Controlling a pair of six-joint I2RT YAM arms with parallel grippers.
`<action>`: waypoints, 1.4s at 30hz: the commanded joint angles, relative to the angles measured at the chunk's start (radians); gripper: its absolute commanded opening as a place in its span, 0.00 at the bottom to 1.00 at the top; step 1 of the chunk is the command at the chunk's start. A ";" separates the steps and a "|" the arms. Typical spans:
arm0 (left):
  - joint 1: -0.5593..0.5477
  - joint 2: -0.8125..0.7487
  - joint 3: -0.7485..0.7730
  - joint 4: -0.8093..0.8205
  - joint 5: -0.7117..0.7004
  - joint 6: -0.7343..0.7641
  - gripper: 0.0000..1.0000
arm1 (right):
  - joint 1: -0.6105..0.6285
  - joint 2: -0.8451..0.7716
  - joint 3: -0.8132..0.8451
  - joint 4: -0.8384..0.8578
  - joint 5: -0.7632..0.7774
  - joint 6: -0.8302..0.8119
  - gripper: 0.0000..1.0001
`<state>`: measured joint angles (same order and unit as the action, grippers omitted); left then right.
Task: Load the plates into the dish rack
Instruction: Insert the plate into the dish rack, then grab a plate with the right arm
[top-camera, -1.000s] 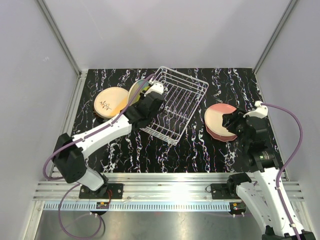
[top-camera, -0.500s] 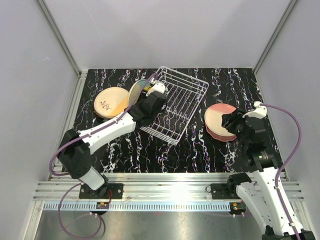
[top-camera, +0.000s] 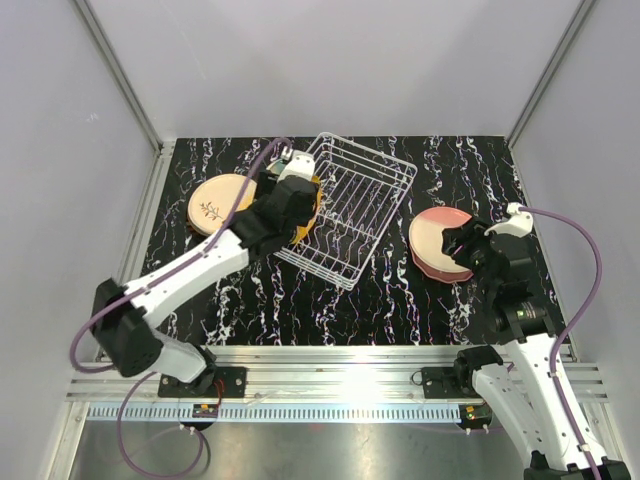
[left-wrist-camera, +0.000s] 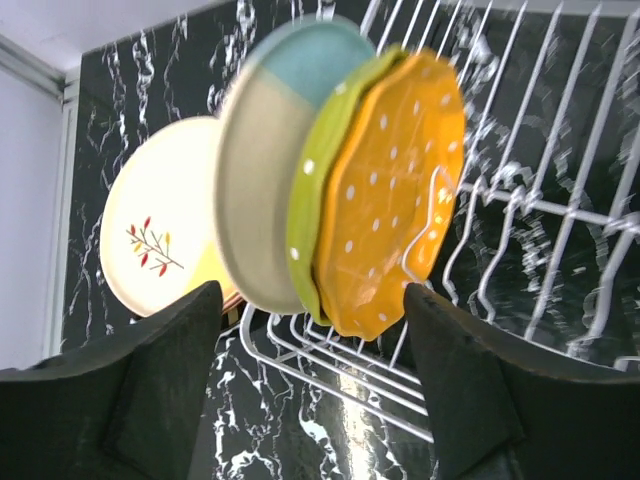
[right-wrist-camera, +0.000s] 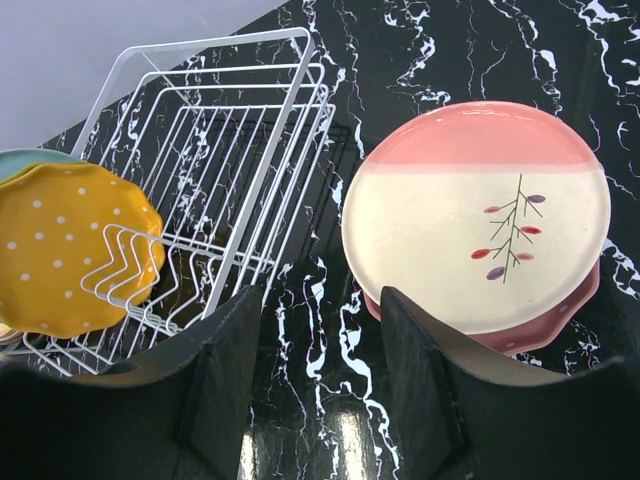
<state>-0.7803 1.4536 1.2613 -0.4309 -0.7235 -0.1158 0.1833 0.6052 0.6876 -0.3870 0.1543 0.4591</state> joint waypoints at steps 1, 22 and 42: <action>0.003 -0.162 0.037 0.038 0.050 0.010 0.81 | 0.004 0.014 0.001 0.028 -0.022 -0.004 0.59; 0.081 -0.617 -0.362 0.280 -0.028 0.110 0.99 | 0.004 0.036 -0.016 -0.118 0.162 0.133 0.62; 0.038 -0.700 -0.359 0.270 -0.016 0.077 0.99 | 0.005 0.468 -0.005 0.094 -0.045 -0.065 0.52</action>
<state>-0.7364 0.7628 0.9058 -0.2153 -0.7380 -0.0269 0.1833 1.0065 0.6319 -0.3706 0.1650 0.5007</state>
